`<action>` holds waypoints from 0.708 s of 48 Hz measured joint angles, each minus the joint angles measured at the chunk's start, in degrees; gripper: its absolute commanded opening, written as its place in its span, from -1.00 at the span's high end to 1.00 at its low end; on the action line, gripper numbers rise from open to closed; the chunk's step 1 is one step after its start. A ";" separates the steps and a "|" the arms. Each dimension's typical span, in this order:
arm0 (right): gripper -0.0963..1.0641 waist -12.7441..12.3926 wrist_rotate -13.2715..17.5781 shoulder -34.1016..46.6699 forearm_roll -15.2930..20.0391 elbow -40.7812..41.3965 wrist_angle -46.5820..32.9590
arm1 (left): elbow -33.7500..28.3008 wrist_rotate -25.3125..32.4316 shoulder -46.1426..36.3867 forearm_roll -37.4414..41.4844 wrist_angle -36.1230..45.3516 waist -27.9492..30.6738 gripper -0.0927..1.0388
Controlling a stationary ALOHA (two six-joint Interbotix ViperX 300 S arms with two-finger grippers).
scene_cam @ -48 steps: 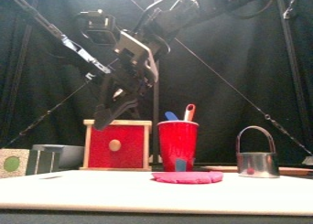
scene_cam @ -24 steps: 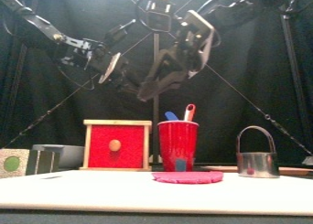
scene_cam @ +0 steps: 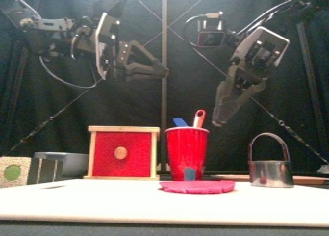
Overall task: Get the cutter from the drawer then cut the dough then place the extra dough in the bowl
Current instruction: Cut the dough
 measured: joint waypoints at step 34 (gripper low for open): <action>-0.06 0.62 -0.18 0.09 4.39 3.25 7.12 | 1.49 -4.22 2.55 7.03 -0.88 -1.58 0.23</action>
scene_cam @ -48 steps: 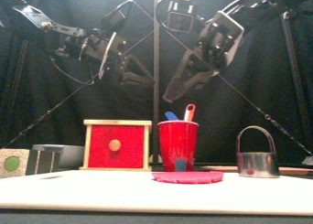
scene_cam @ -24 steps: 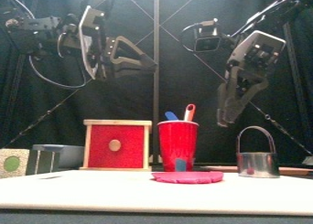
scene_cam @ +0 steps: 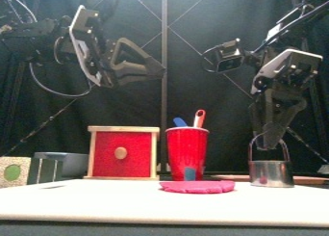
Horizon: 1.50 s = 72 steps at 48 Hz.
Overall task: Get the cutter from the drawer then cut the dough then place the extra dough in the bowl
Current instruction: Cut the dough
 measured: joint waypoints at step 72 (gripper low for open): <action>0.00 5.01 -0.97 19.51 0.44 -25.93 6.59 | 6.33 0.09 -0.53 -5.10 0.00 0.26 0.23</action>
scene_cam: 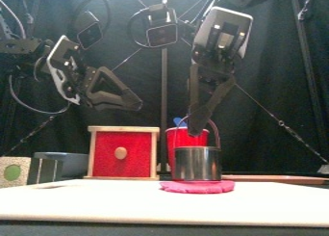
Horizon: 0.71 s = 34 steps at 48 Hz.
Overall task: Get the cutter from the drawer then cut the dough then place the extra dough in the bowl
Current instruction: Cut the dough
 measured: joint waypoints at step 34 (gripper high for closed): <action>-0.64 0.18 0.53 -3.60 -0.70 2.55 -3.08 | -0.09 0.00 0.00 -1.49 0.09 0.00 -0.09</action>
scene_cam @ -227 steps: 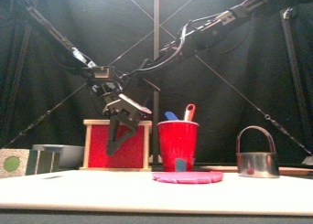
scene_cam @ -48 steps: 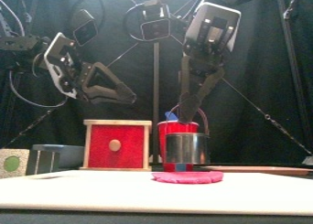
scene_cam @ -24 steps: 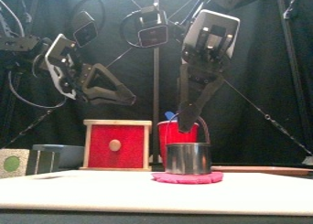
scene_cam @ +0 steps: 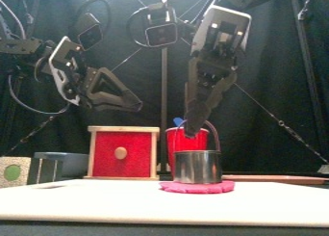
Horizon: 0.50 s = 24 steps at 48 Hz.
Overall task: Get the cutter from the drawer then cut the dough then place the extra dough in the bowl
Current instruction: Cut the dough
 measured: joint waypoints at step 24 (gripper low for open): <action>-0.64 -1.23 0.44 -18.11 -13.36 23.38 -34.72 | -2.64 0.18 0.79 -1.14 -2.64 0.00 -0.12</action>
